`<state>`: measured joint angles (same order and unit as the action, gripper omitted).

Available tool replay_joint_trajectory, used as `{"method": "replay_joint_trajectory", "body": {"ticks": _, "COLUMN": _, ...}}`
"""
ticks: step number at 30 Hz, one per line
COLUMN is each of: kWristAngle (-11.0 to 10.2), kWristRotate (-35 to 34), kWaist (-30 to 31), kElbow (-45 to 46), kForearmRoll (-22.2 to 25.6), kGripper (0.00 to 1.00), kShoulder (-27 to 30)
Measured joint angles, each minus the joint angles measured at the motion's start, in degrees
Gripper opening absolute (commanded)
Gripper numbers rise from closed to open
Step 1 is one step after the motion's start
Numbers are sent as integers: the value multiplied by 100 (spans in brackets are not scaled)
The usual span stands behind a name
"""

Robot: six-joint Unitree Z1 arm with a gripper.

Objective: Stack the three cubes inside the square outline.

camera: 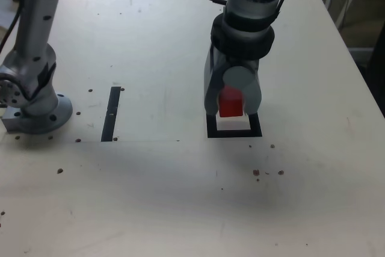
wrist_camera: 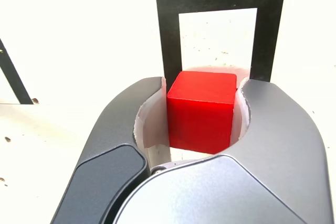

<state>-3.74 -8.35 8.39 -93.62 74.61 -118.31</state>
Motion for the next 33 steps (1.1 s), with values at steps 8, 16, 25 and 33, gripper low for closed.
{"method": "replay_joint_trajectory", "body": {"ticks": 8, "kWristAngle": -87, "kWristRotate": -177, "kWaist": -142, "kElbow": 2, "kForearmRoll": -60, "kGripper": 33, "kShoulder": -122}}
{"method": "replay_joint_trajectory", "body": {"ticks": 16, "kWristAngle": -99, "kWristRotate": -177, "kWaist": -234, "kElbow": 107, "kForearmRoll": -81, "kGripper": 36, "kShoulder": -270}}
{"method": "replay_joint_trajectory", "body": {"ticks": 25, "kWristAngle": -28, "kWristRotate": -138, "kWaist": -315, "kElbow": 156, "kForearmRoll": -137, "kGripper": 42, "kShoulder": -270}}
{"method": "replay_joint_trajectory", "body": {"ticks": 33, "kWristAngle": 71, "kWristRotate": -138, "kWaist": -315, "kElbow": 154, "kForearmRoll": -324, "kGripper": 42, "kShoulder": -404}}
